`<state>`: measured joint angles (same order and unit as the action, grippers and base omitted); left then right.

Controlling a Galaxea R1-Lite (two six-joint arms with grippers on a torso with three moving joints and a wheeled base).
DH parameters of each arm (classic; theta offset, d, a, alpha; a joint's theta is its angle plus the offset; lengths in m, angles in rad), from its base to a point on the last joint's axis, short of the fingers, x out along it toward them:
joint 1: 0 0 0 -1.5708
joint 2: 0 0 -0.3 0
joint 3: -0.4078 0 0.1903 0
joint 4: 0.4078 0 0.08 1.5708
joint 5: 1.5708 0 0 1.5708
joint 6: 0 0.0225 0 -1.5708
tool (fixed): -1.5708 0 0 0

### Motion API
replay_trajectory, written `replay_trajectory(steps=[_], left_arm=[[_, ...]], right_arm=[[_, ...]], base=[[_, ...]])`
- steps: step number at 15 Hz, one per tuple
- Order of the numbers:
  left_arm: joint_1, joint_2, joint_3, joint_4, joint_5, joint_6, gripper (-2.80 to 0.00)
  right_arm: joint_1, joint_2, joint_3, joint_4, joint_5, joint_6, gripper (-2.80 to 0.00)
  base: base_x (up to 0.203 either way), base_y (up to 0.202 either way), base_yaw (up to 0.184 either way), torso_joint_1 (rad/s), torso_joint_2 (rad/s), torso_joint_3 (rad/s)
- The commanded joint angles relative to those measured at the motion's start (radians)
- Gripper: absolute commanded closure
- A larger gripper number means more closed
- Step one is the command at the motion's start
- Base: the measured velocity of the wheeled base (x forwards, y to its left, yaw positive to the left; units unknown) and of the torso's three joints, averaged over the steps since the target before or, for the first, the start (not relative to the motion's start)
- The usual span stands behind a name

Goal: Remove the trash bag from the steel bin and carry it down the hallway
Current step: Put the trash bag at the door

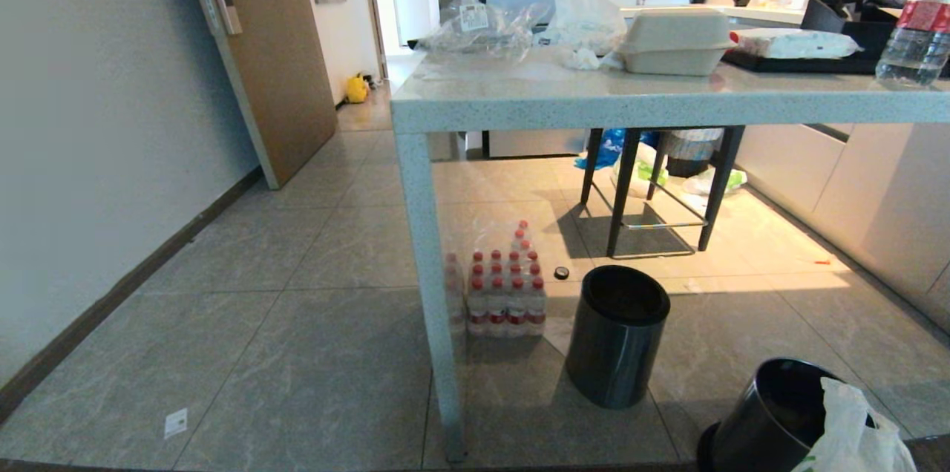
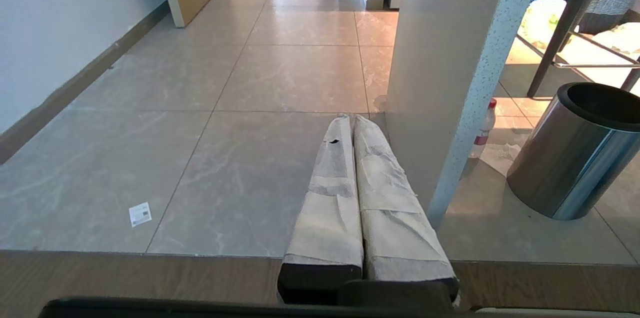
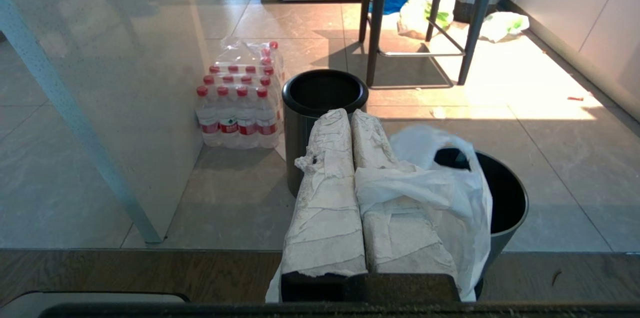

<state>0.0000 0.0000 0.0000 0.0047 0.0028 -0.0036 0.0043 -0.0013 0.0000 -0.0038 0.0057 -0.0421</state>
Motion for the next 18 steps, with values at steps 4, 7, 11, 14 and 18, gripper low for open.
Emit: replay_trajectory(steps=[4, 7, 11, 14, 18], left_arm=[[0.000, 0.000, 0.000, 0.000, 0.000, 0.001, 0.00], [0.000, 0.000, 0.000, 0.000, 0.000, 0.001, 0.00], [0.000, 0.000, 0.000, 0.000, 0.000, 0.004, 0.00], [0.000, 0.000, 0.000, 0.000, 0.000, 0.003, 0.00], [0.000, 0.000, 0.000, 0.000, 0.000, 0.002, 0.00]], right_arm=[[0.000, 0.001, 0.000, -0.001, 0.000, -0.001, 0.00], [0.000, 0.001, 0.000, -0.001, 0.000, -0.001, 0.00], [0.000, 0.001, 0.000, -0.001, 0.000, -0.001, 0.00], [0.000, 0.001, 0.000, -0.001, 0.000, -0.001, 0.00], [0.000, 0.001, 0.000, -0.001, 0.000, -0.001, 0.00]], base=[[0.000, 0.000, 0.000, 0.002, 0.00, 0.018], [0.000, 0.000, 0.000, 0.000, 0.00, 0.000], [0.000, 0.000, 0.000, 0.000, 0.00, 0.000], [0.000, 0.000, 0.000, 0.000, 0.00, 0.000], [0.001, 0.035, -0.002, 0.000, 0.00, 0.003]])
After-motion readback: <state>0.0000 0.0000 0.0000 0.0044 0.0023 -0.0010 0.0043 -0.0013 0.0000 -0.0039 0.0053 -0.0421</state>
